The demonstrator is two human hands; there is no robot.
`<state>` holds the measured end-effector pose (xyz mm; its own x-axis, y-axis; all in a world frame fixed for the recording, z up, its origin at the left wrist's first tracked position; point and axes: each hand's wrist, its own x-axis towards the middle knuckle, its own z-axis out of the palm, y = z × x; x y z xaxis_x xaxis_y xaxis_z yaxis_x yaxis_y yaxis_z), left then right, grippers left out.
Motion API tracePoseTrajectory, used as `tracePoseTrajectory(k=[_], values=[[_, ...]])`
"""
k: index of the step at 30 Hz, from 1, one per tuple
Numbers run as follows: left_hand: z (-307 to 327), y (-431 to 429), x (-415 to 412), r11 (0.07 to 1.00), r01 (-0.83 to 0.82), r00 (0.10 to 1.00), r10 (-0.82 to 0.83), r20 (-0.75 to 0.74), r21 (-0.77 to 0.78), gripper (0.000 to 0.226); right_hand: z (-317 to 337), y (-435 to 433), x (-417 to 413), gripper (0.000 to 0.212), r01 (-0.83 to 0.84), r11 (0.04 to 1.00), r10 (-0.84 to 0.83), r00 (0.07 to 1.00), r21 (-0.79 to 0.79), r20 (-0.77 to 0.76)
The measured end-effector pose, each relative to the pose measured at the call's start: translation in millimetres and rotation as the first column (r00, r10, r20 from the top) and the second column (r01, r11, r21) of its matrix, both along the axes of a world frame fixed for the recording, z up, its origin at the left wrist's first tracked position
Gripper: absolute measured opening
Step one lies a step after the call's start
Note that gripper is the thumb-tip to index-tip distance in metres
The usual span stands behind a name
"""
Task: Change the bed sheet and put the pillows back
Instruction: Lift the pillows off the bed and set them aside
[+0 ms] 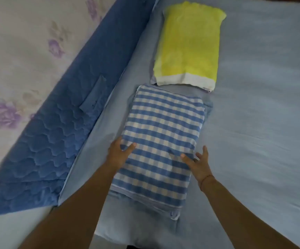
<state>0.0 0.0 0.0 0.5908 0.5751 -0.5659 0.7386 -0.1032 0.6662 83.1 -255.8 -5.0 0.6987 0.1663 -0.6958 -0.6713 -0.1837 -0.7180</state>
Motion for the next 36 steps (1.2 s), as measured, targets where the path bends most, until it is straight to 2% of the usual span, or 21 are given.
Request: tracePoseTrajectory(k=[2, 4, 8, 14, 18, 20, 24, 28, 31, 33, 36], values=[[-9.8, 14.2, 11.4, 0.999, 0.025, 1.0, -0.025, -0.006, 0.02, 0.083, -13.8, 6.0, 7.7, 0.105, 0.019, 0.999, -0.019, 1.0, -0.03, 0.014], [-15.8, 22.2, 25.4, 0.999, 0.036, 0.999, -0.037, -0.037, -0.035, 0.082, -28.0, 9.0, 14.4, 0.106, 0.015, 1.0, -0.015, 1.0, -0.027, -0.007], [-22.4, 25.2, 56.2, 0.994, 0.041, 0.999, -0.04, 0.016, -0.1, 0.066, -50.8, 22.1, 29.9, 0.107, 0.028, 1.0, -0.029, 0.999, -0.01, -0.039], [-34.7, 28.3, 71.4, 0.968, -0.057, 0.998, 0.053, -0.022, -0.243, 0.076, -55.4, 32.9, 39.7, 0.118, 0.007, 1.0, -0.006, 0.997, 0.007, -0.081], [-22.0, 17.2, 79.1, 0.95, -0.07, 0.996, 0.086, 0.038, -0.304, 0.058, -45.6, 37.7, 41.3, 0.078, 0.032, 0.999, -0.03, 0.999, 0.039, -0.035], [-11.8, 14.2, 78.9, 0.949, -0.066, 0.993, 0.094, 0.075, -0.31, 0.051, -38.7, 36.2, 40.1, 0.069, 0.043, 0.998, -0.042, 0.999, 0.056, -0.017], [12.0, 2.4, 73.7, 0.95, -0.04, 0.988, 0.084, 0.13, -0.309, 0.041, -17.3, 22.1, 33.1, 0.067, 0.052, 0.994, -0.052, 0.999, 0.095, -0.003], [36.9, -26.3, 68.6, 0.951, 0.003, 0.984, 0.053, 0.17, -0.311, 0.061, 13.8, -10.2, 22.5, 0.066, 0.073, 0.992, -0.076, 0.997, 0.103, 0.031], [53.7, -55.9, 67.0, 0.929, 0.04, 0.984, 0.028, 0.178, -0.368, 0.069, 43.3, -46.2, 14.7, 0.051, 0.103, 0.99, -0.111, 0.99, 0.094, 0.086], [66.8, -80.1, 67.9, 0.91, 0.076, 0.983, 0.001, 0.185, -0.407, 0.065, 61.0, -74.5, 11.2, 0.046, 0.125, 0.988, -0.135, 0.984, 0.087, 0.116], [85.6, -122.2, 73.9, 0.893, 0.12, 0.981, -0.041, 0.188, -0.434, 0.058, 84.2, -120.8, 7.3, 0.055, 0.17, 0.983, -0.18, 0.969, 0.071, 0.171]])
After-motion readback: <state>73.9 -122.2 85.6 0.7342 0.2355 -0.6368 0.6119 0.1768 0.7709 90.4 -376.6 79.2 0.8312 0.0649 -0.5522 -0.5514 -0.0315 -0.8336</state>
